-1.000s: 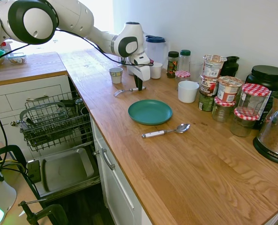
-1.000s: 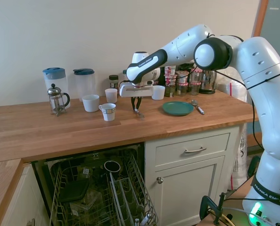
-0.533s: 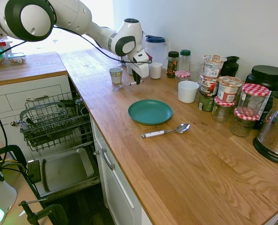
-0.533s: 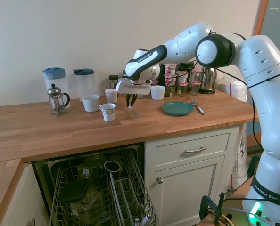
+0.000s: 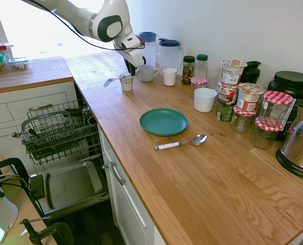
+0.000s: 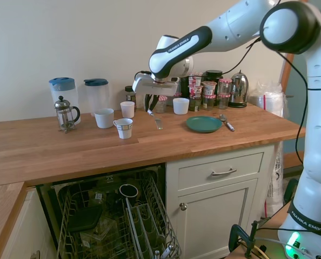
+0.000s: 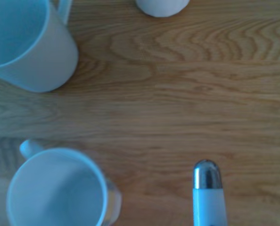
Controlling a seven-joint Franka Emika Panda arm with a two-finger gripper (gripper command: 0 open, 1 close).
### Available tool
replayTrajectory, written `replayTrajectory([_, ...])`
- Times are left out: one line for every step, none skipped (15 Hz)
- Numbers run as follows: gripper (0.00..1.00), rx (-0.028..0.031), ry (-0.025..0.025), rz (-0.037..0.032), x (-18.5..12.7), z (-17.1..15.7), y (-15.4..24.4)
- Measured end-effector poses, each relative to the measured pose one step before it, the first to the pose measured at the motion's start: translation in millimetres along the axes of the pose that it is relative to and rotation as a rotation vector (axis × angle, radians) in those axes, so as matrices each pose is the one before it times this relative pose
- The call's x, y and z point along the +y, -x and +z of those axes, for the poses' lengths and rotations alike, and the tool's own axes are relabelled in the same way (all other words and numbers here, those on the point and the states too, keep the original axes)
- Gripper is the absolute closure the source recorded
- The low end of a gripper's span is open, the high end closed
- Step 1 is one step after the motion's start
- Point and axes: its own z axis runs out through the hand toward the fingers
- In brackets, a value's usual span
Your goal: Put the fork in the dishwasher
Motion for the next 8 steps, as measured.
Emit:
replayTrajectory([1.00,-0.00272,-0.01168,-0.01346,7.80,-12.85,14.51])
replayTrajectory([1.00,0.00037,-0.02141,-0.00986,8.28,-10.70,14.74])
replayTrajectory([1.00,0.00005,-0.03193,-0.00257,7.66,-9.19,14.15])
replayTrajectory([1.00,-0.00122,-0.03825,0.00291,8.36,-6.94,14.31])
replayTrajectory([1.00,0.00455,-0.03745,0.00002,9.37,-4.68,13.91])
replayTrajectory([1.00,0.01202,-0.03598,-0.00814,10.70,-3.20,14.64])
replayTrajectory([1.00,0.00847,-0.02469,-0.00977,11.07,-1.85,14.02])
replayTrajectory([1.00,-0.00025,-0.00780,-0.01313,10.60,-1.94,13.26])
